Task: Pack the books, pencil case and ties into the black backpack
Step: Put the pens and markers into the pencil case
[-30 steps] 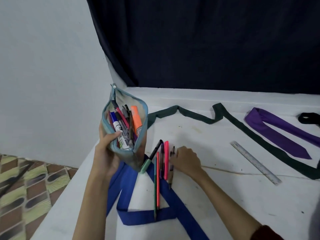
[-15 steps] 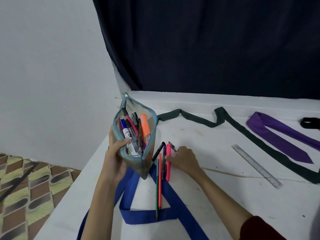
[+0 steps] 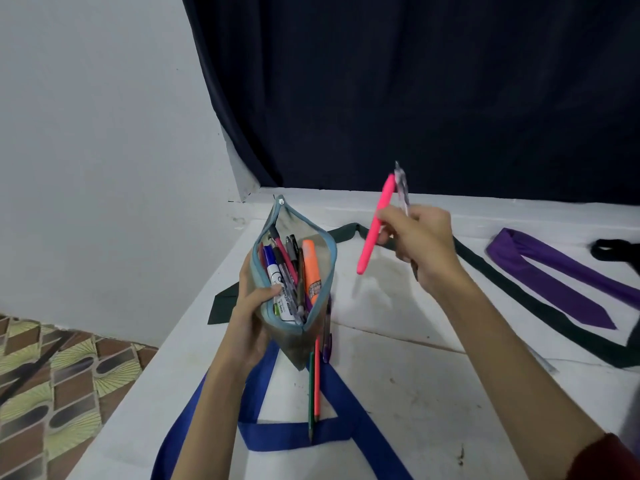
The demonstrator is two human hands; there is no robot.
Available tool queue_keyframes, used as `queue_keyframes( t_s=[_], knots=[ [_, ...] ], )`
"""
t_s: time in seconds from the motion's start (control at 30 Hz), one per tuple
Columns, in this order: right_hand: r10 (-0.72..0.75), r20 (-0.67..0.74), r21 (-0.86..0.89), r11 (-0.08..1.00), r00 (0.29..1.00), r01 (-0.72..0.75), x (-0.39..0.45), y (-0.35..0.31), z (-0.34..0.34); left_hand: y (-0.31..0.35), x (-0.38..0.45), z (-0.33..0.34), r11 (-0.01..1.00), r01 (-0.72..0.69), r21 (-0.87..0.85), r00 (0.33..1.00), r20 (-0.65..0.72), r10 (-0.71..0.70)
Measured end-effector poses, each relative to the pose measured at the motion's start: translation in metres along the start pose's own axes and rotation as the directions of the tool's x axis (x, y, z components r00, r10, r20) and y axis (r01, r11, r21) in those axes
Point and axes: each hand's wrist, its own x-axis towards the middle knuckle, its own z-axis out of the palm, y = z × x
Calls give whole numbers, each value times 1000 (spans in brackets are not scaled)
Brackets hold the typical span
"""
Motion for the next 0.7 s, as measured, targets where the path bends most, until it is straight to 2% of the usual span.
queue_keyframes(
  t_s=[0.07, 0.13, 0.27, 0.37, 0.47, 0.57, 0.63, 0.7],
  knots=[
    [-89, 115, -58, 994, 989, 97, -12, -21, 6, -5, 1, 7, 1000, 7, 5, 1000, 25, -7],
    [-127, 229, -224, 958, 965, 179, -20, -26, 17, -9, 2, 16, 1000, 27, -2, 998, 58, -27],
    [42, 328, -548, 822, 944, 154, -23, -17, 30, -18, 5, 33, 998, 64, -20, 994, 95, -61],
    [32, 331, -654, 728, 943, 204, -22, -11, 26, -23, 5, 40, 996, 89, -32, 989, 124, -84],
    [-47, 257, -565, 803, 965, 190, -24, -14, 9, -25, 2, 46, 990, 121, -70, 982, 157, -109],
    [-10, 191, -303, 950, 982, 68, -28, -26, -14, -27, -2, 53, 978, 149, -143, 974, 191, -120],
    [25, 197, -165, 986, 980, 8, -34, -33, -26, -26, -5, 59, 976, 156, -154, 973, 197, -125],
    [-9, 178, -109, 994, 984, 29, -38, -37, -33, -25, -8, 66, 977, 155, -143, 972, 198, -125]
  ],
)
